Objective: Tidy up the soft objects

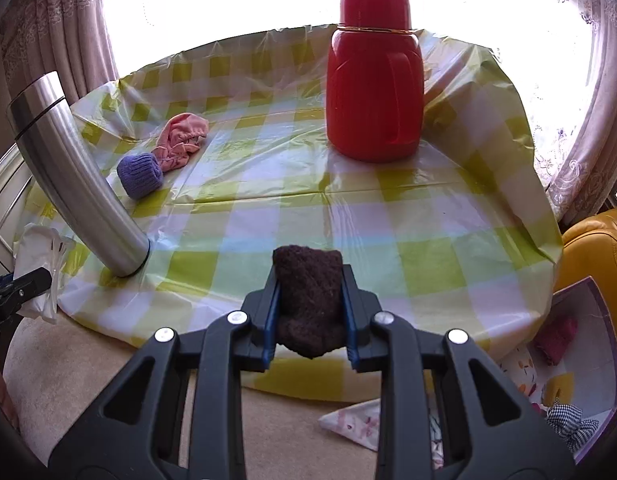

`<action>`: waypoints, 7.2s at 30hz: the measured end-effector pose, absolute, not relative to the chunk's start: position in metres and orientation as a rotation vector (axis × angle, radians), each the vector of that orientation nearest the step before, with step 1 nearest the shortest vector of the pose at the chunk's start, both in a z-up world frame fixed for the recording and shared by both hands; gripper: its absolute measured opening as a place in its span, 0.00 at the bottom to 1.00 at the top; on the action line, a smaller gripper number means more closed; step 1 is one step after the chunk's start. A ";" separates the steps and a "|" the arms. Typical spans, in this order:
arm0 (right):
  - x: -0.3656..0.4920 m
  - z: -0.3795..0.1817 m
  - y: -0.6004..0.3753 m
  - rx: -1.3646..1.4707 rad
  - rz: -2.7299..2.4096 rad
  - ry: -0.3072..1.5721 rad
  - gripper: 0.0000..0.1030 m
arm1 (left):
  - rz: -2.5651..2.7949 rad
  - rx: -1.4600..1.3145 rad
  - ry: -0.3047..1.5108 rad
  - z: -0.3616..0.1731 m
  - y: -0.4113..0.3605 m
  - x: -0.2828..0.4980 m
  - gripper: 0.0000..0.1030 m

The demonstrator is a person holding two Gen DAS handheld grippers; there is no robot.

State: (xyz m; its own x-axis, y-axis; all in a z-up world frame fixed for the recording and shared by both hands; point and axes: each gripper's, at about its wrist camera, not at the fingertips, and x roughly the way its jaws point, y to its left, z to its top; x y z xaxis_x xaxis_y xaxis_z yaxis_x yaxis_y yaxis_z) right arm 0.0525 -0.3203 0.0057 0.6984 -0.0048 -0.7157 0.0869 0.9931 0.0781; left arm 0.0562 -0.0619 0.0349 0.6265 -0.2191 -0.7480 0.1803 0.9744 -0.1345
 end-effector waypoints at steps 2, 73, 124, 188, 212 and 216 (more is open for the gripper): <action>0.040 0.005 -0.339 0.114 -0.088 0.806 0.29 | -0.290 -0.041 0.871 0.035 -0.082 0.051 0.42; 0.145 0.042 -0.296 -0.065 -0.033 0.840 0.77 | -0.398 -0.302 0.864 0.021 0.054 0.217 0.71; 0.355 -0.040 -0.145 -0.051 0.259 0.942 0.31 | -0.052 -0.228 0.848 -0.009 0.094 0.215 0.43; -0.097 0.021 -0.509 0.191 -0.487 0.868 0.76 | -0.811 0.153 0.938 0.043 -0.320 0.003 0.73; -0.039 -0.133 -0.477 0.116 -0.348 1.298 0.83 | -0.567 0.163 1.012 0.013 -0.237 0.014 0.73; -0.062 -0.108 -0.482 0.164 -0.375 1.233 0.84 | -0.517 0.187 0.997 0.014 -0.231 0.014 0.73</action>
